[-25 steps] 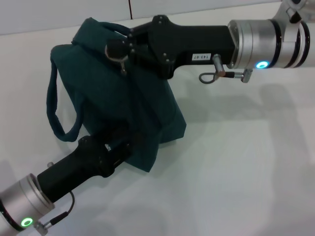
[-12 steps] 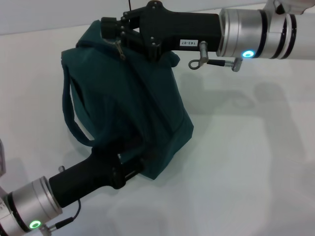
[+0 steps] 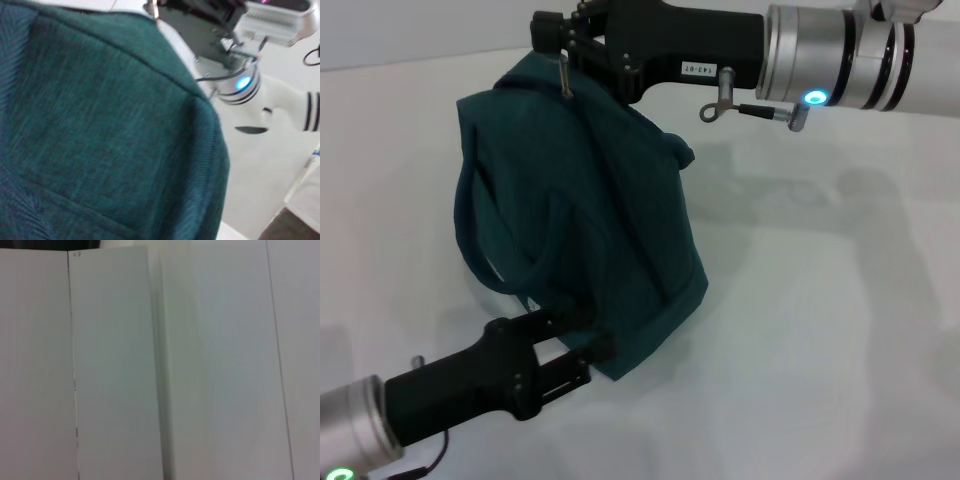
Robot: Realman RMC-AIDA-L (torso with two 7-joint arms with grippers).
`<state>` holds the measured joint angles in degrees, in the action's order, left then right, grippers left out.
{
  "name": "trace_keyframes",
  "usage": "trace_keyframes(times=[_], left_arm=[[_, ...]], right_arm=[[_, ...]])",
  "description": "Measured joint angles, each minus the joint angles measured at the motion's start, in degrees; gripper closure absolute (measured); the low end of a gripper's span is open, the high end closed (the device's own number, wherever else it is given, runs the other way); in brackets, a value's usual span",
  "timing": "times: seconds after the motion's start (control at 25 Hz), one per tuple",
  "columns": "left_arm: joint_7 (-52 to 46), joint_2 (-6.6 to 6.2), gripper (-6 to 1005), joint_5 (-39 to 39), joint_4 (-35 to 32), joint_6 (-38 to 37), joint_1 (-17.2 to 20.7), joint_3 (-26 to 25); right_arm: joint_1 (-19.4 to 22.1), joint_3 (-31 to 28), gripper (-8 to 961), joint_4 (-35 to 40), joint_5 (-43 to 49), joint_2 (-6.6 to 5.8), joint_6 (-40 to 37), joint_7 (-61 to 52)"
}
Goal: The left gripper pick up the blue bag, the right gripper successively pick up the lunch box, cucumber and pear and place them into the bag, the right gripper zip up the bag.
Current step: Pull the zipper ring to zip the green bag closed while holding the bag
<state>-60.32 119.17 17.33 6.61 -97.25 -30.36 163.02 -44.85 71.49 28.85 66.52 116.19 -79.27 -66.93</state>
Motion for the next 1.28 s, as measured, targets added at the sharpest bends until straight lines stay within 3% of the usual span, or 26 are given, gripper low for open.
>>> trace_keyframes(times=[0.48,0.76,0.84,1.28], left_arm=[[-1.1,-0.32,487,7.1,8.1,-8.3,1.3,-0.1],[-4.0,-0.5,487,8.3,8.4,-13.3,1.1,-0.1],[-4.4,0.06,487,8.4,8.4,-13.2,0.5,-0.1],[-5.4,0.16,487,8.9,8.2,-8.4,-4.5,0.0]], right_arm=[[1.9,0.0,942,0.0,-0.7,-0.25,-1.3,0.7],[2.4,-0.1,942,-0.5,-0.7,-0.28,-2.0,0.9],[2.4,1.1,942,-0.3,-0.7,-0.22,-3.0,0.8],[1.8,2.7,942,0.0,-3.1,0.01,-3.3,2.2]])
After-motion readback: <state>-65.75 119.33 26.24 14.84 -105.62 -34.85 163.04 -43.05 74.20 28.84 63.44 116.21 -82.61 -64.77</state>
